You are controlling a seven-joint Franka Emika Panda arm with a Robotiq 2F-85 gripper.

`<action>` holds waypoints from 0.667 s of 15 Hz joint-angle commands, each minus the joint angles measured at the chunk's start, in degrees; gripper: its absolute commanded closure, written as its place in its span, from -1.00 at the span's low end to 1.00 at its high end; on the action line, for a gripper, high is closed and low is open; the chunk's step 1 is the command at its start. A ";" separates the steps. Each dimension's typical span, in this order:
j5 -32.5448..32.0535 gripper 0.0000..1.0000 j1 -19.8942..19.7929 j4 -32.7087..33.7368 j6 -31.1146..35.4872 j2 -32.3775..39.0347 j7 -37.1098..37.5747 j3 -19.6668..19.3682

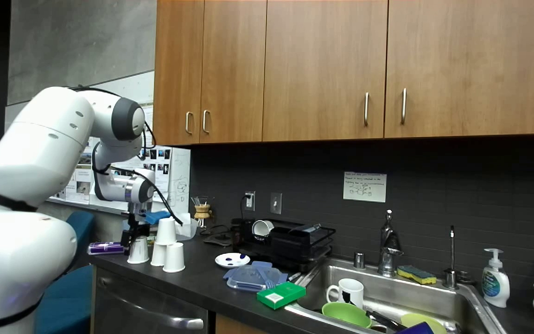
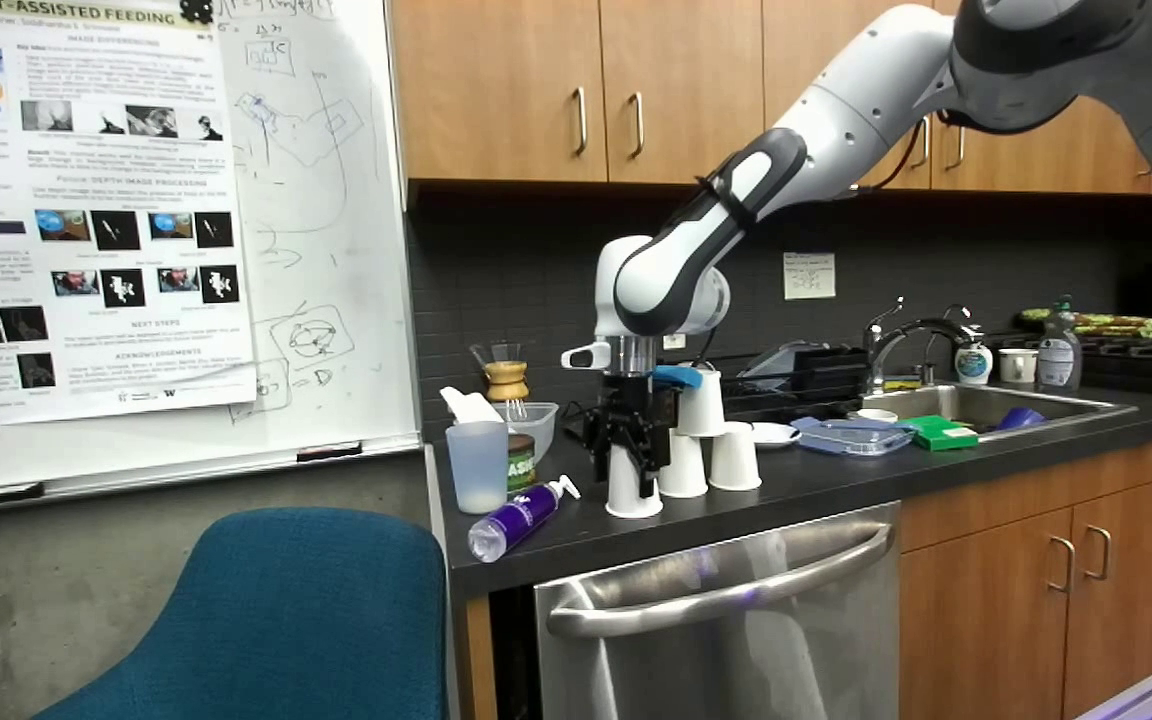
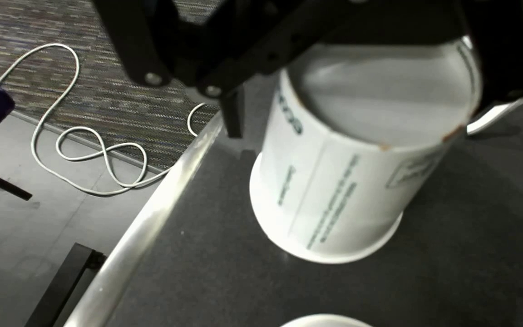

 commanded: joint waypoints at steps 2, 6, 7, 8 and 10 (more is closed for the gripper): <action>0.14 -0.96 -0.36 0.34 -0.28 0.26 -0.18 0.46; -1.67 -0.42 0.53 0.26 0.53 0.27 2.00 -0.51; -1.68 -0.33 0.48 0.45 0.38 0.26 2.07 -0.39; -1.80 -0.21 0.50 0.61 0.29 0.15 2.36 -0.38; -2.09 0.04 0.57 0.99 0.23 0.03 2.76 -0.41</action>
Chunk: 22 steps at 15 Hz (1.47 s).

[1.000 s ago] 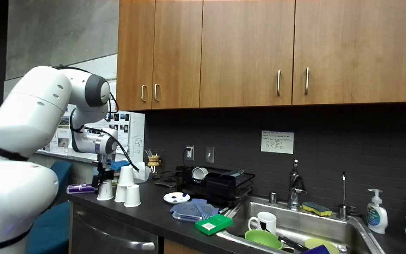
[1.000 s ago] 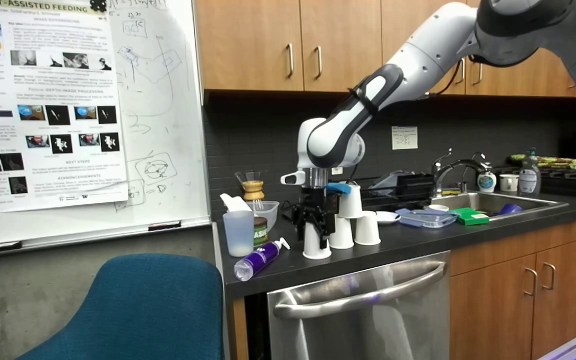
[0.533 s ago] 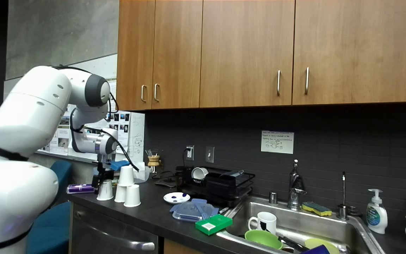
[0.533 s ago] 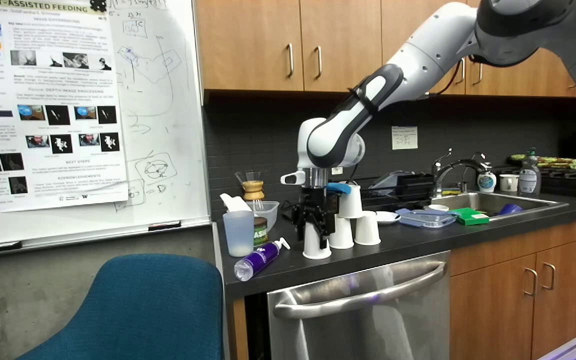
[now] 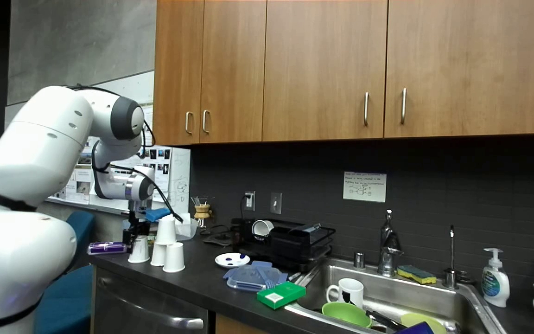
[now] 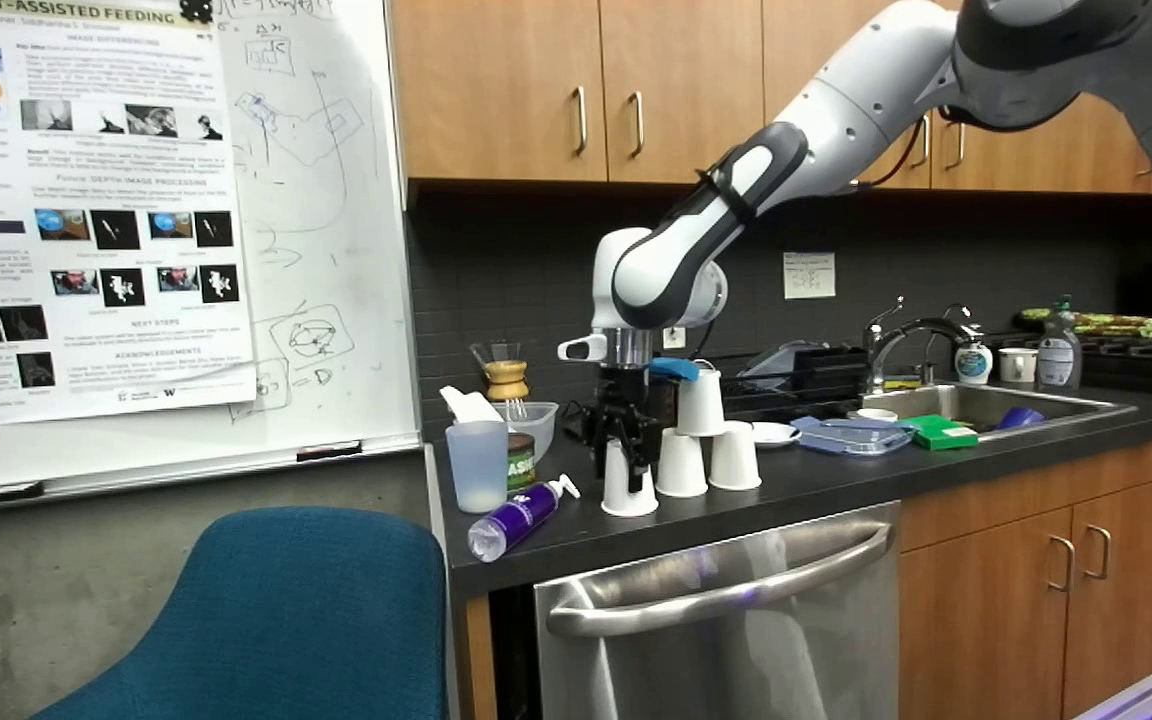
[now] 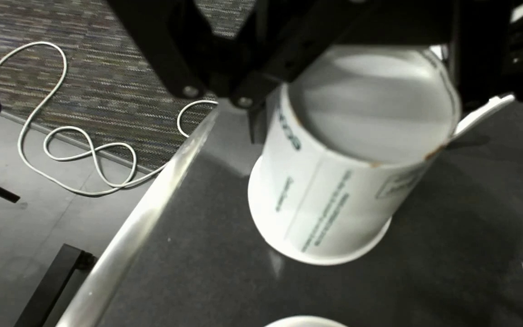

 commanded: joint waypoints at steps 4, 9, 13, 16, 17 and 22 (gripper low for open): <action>-1.75 0.15 0.51 -0.02 0.27 0.13 1.90 -0.45; -2.74 0.17 0.94 -3.25 1.79 -3.13 3.99 -0.30; -4.30 0.17 1.50 -7.32 4.03 -6.68 7.00 -0.14; -4.49 0.17 1.57 -9.34 4.22 -8.99 7.78 0.24; -4.35 0.17 1.58 -9.43 3.76 -9.48 7.76 0.31; -3.96 0.17 1.64 -12.34 3.19 -14.25 8.14 0.48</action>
